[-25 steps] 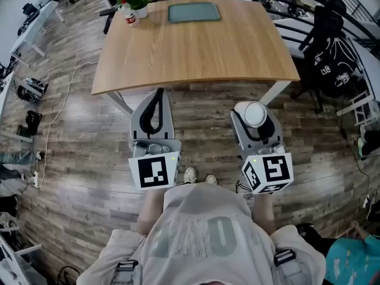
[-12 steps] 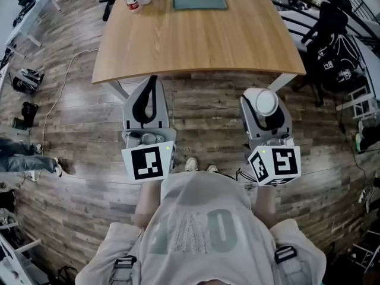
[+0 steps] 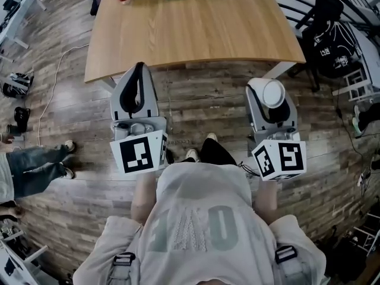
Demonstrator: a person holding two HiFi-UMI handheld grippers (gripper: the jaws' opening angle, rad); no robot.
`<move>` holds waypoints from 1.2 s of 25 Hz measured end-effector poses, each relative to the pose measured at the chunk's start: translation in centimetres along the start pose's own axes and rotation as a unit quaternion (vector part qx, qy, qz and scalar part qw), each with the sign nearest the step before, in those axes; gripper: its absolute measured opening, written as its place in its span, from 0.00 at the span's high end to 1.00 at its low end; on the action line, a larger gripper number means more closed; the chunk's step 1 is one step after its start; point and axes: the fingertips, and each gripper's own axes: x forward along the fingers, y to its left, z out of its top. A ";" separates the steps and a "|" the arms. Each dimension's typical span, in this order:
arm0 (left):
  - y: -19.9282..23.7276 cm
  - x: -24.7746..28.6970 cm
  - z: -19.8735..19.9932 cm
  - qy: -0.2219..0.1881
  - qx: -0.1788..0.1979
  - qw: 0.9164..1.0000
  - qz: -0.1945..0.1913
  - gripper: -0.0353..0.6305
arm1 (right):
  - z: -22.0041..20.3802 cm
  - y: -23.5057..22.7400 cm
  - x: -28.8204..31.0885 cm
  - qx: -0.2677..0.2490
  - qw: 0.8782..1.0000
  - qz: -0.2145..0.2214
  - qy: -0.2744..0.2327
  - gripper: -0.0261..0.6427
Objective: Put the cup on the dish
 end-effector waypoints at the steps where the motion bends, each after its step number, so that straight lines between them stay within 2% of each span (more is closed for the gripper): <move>1: 0.0 0.2 -0.1 -0.001 -0.001 1.000 -0.002 0.94 | -0.1 -0.2 0.1 0.001 1.000 -0.003 0.002 0.56; 5: 0.2 1.0 -0.3 -0.004 -0.003 1.000 -0.004 0.94 | 0.1 -1.0 1.2 0.002 1.000 -0.011 -0.004 0.56; 9: 0.1 2.0 -0.7 -0.006 0.006 1.000 -0.001 0.94 | 0.1 -1.6 2.8 0.004 1.000 0.001 -0.017 0.56; 19: 0.6 8.4 -3.0 0.018 0.007 1.000 0.022 0.94 | 0.4 -5.0 11.6 0.001 1.000 0.026 -0.015 0.56; 30: 0.7 20.6 -5.8 0.030 0.016 0.998 0.050 0.94 | 0.7 -12.1 22.9 0.004 0.999 0.049 -0.006 0.56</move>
